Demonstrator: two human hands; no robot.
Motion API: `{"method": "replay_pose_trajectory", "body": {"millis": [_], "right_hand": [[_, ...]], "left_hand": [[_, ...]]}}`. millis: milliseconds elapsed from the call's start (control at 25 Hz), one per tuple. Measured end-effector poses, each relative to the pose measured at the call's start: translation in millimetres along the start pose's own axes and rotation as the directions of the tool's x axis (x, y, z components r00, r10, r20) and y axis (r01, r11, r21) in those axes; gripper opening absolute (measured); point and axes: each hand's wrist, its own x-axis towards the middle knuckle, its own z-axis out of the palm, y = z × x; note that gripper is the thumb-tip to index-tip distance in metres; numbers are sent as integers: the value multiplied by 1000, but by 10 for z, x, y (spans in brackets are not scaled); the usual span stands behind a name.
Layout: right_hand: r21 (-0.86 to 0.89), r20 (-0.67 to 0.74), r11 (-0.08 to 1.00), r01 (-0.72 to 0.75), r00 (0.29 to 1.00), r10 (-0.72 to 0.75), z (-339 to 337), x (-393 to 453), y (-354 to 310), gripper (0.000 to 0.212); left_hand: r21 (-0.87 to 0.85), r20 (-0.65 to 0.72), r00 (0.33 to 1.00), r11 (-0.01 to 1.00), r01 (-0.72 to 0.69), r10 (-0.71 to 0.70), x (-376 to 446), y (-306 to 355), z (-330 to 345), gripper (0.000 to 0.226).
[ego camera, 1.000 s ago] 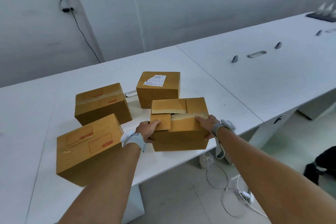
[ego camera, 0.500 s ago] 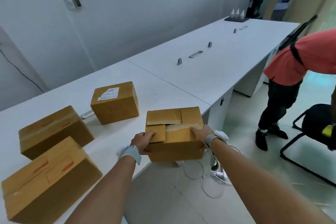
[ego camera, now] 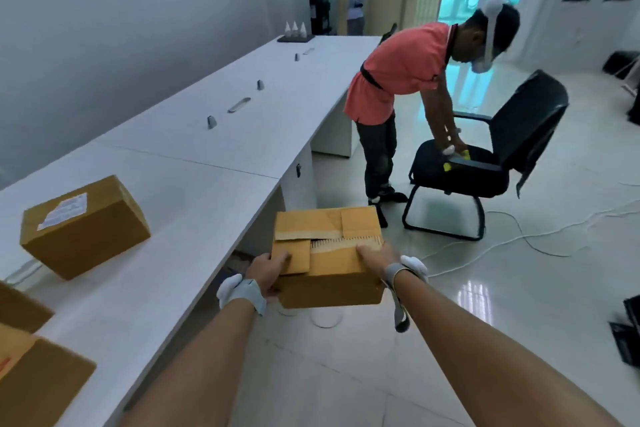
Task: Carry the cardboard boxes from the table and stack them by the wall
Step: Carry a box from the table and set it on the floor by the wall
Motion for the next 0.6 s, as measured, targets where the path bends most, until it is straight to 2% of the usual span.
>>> {"method": "replay_pose_trajectory", "body": {"millis": [200, 280, 400, 520, 600], "right_hand": [[195, -207, 976, -100, 968, 140, -415, -547, 718, 65], [244, -267, 964, -106, 948, 172, -513, -824, 942, 65], [322, -412, 936, -142, 869, 273, -626, -1445, 1472, 65], [389, -480, 899, -201, 789, 384, -770, -2134, 1959, 65], [424, -505, 878, -222, 747, 433, -869, -2484, 2221, 67]], "left_hand": [[178, 214, 973, 976, -125, 85, -314, -46, 583, 68], [198, 265, 956, 964, -179, 123, -417, -116, 755, 69], [293, 440, 884, 905, -310, 160, -754, -293, 1053, 71], [325, 580, 801, 860, -393, 148, -1199, -491, 1377, 77], [315, 644, 750, 842, -438, 149, -1485, -563, 1560, 69]]}}
